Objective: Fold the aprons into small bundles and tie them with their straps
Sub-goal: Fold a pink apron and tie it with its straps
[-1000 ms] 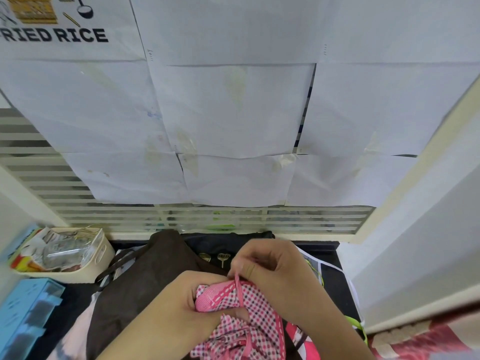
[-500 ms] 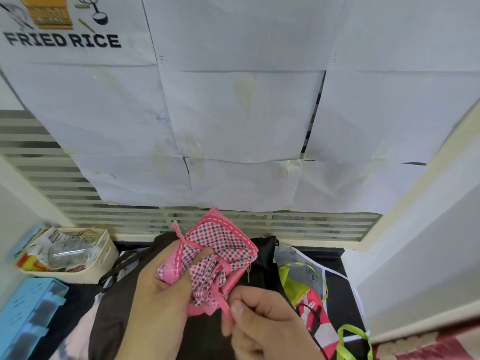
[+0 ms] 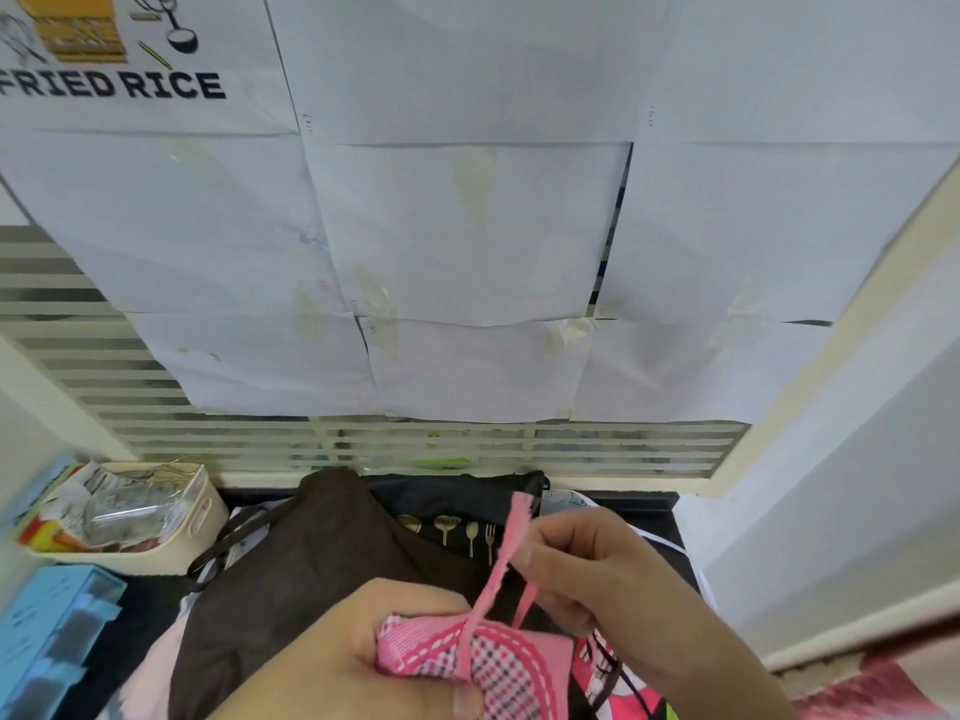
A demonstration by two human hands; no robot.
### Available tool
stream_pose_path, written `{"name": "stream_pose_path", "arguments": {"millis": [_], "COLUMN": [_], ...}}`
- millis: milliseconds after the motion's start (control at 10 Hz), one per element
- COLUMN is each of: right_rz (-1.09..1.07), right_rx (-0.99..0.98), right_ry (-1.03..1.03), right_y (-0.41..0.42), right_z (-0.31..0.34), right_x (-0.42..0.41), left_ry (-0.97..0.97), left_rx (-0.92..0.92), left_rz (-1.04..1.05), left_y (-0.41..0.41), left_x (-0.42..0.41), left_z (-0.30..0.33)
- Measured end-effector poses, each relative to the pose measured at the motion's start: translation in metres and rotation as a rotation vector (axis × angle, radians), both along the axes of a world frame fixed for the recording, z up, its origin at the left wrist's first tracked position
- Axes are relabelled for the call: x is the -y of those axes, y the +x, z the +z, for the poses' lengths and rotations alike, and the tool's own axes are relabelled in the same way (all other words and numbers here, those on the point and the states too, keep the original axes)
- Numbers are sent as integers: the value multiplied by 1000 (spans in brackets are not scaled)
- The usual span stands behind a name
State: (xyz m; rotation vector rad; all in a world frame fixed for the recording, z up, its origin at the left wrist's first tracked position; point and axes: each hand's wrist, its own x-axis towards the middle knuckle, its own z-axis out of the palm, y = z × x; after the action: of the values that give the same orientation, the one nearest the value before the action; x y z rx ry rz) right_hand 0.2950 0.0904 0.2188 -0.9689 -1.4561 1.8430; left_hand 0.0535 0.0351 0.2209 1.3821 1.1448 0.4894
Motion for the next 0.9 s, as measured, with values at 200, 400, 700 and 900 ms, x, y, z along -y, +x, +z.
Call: {"name": "stream_pose_path", "arguments": {"millis": [200,400,700,900], "right_rz": [-17,-98,-424,-587], "right_rx": [-42,109,258,266], "right_ry": [71,184,396,536], "right_y": [-13,-26,-45,-58], "right_z": [16,16,3,-10], "right_x": [5,18,38,42], "left_ry": [-20,3,502,762], "left_rx": [322,324,-270,-244], "left_rz": [-30,136,520,487], "left_y": [18,17,28,37], "left_x": [-8,-8,-1,7], "left_z": [1,-5,-15,-7]}}
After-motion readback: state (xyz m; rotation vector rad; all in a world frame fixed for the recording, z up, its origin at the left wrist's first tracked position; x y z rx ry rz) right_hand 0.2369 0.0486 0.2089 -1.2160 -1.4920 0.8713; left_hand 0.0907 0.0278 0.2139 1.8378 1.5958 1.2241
